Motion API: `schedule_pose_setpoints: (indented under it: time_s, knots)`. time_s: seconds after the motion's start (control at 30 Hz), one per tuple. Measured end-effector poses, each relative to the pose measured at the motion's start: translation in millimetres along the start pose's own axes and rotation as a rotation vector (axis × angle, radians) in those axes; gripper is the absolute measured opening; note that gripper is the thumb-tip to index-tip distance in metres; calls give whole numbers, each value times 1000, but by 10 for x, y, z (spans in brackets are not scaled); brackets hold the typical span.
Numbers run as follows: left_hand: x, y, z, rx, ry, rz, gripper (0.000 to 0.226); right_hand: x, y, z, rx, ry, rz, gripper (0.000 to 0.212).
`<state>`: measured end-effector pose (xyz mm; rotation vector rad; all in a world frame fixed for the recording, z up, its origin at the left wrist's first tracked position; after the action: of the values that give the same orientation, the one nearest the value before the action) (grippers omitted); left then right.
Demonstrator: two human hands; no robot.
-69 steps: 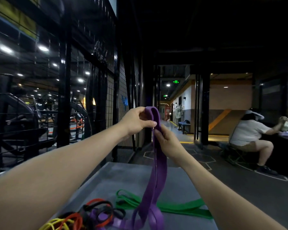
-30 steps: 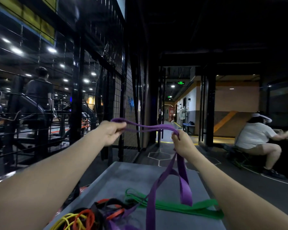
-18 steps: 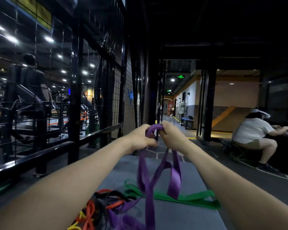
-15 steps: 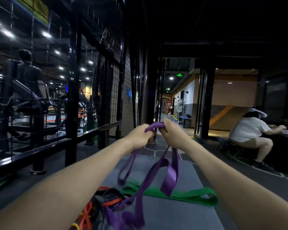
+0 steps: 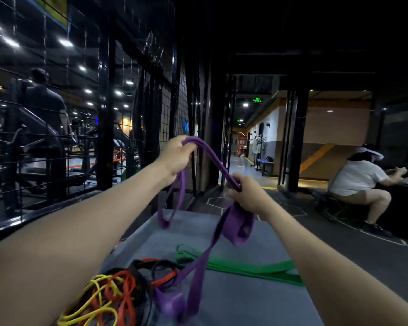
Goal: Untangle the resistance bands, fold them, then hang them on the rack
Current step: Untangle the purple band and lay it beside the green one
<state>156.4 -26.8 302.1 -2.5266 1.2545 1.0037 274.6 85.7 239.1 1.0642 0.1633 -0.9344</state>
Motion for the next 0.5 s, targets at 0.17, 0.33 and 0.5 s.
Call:
schedule_pose_setpoints:
  time_s: [0.17, 0.33, 0.5]
  knots:
    - [-61, 92, 68, 143, 51, -71, 18, -106, 457, 246, 359, 90, -232, 14]
    - [-86, 33, 46, 260, 59, -53, 22, -68, 952, 538, 428, 200, -406, 14]
    - [-47, -21, 106, 329, 81, -70, 26, -73, 1054, 576, 429, 148, -288, 15]
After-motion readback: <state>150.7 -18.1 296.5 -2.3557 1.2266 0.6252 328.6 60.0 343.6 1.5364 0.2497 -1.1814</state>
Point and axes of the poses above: each hand's wrist, its own x-axis away from the middle knuckle, its own y-axis out of the back of the hand, z = x × y, the point moved 10 cm from there along -x, towards the middle knuckle, and after that the axes turned 3 degrees about -y, right-handed, at the moved point
